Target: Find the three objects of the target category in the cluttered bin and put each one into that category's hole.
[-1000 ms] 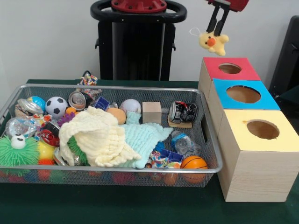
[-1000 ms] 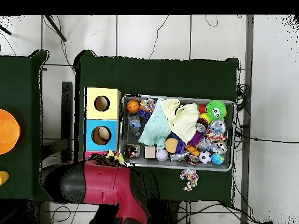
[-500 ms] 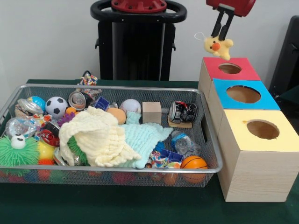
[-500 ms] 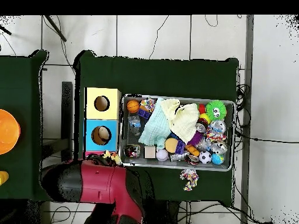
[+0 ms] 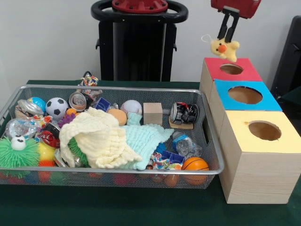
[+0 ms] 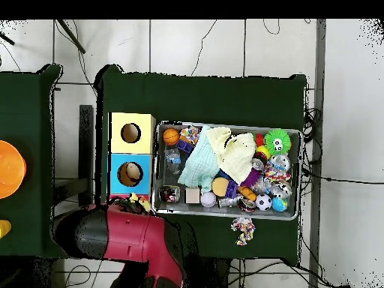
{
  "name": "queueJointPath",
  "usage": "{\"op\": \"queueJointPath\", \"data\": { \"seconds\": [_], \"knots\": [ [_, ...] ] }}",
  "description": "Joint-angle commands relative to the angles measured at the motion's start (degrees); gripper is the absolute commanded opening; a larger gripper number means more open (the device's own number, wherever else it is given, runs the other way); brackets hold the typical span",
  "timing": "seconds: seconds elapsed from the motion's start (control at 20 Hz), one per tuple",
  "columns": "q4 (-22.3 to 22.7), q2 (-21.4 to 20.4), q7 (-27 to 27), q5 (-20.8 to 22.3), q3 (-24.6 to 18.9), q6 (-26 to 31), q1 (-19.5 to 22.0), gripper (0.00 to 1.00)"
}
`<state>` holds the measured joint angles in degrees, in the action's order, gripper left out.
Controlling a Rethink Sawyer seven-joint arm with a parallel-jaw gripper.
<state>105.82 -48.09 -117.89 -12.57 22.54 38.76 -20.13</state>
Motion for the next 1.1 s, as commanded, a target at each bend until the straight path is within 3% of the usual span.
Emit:
{"op": "queueJointPath", "data": {
  "seconds": [0.05, 0.9, 0.95, 1.1],
  "knots": [
    [4.72, 2.88, -15.24, -4.19, -4.02, -5.03, 0.12, 0.0],
    [7.12, 3.89, -12.87, -8.13, -5.98, -8.28, 0.95, 0.0],
    [7.28, 3.86, -12.81, -8.68, -5.97, -7.75, 0.9, 1.0],
    [7.78, 3.52, -12.31, -9.82, -6.97, -5.28, 1.6, 1.0]
  ]
}}
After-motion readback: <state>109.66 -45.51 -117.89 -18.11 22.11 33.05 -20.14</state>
